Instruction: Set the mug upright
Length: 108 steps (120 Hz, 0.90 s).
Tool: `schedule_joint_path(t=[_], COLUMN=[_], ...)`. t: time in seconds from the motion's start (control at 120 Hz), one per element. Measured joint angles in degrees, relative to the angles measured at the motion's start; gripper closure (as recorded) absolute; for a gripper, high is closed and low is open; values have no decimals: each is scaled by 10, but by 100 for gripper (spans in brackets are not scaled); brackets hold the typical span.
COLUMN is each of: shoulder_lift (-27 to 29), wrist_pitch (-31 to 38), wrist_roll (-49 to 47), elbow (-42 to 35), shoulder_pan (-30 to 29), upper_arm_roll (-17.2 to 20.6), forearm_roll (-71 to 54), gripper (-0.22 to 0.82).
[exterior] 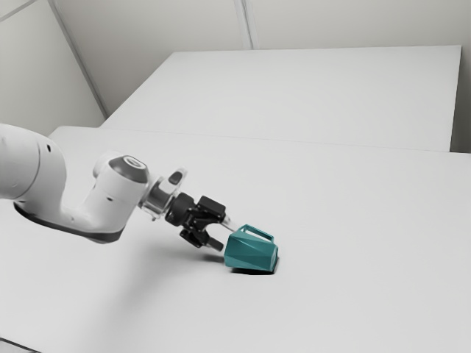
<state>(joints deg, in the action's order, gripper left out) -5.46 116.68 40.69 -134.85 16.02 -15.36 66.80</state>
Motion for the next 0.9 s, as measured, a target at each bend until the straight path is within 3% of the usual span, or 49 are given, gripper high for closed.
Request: schedule_joint_path(t=[0.658, 0.9], shoulder_lift=[-24, -24], wrist_pitch=[5, 5], wrist_roll=[112, 130], elbow=[0, -6], shoulder_pan=[13, 14], upper_arm_roll=[25, 25], forearm_roll=[79, 85], gripper=[1, 14])
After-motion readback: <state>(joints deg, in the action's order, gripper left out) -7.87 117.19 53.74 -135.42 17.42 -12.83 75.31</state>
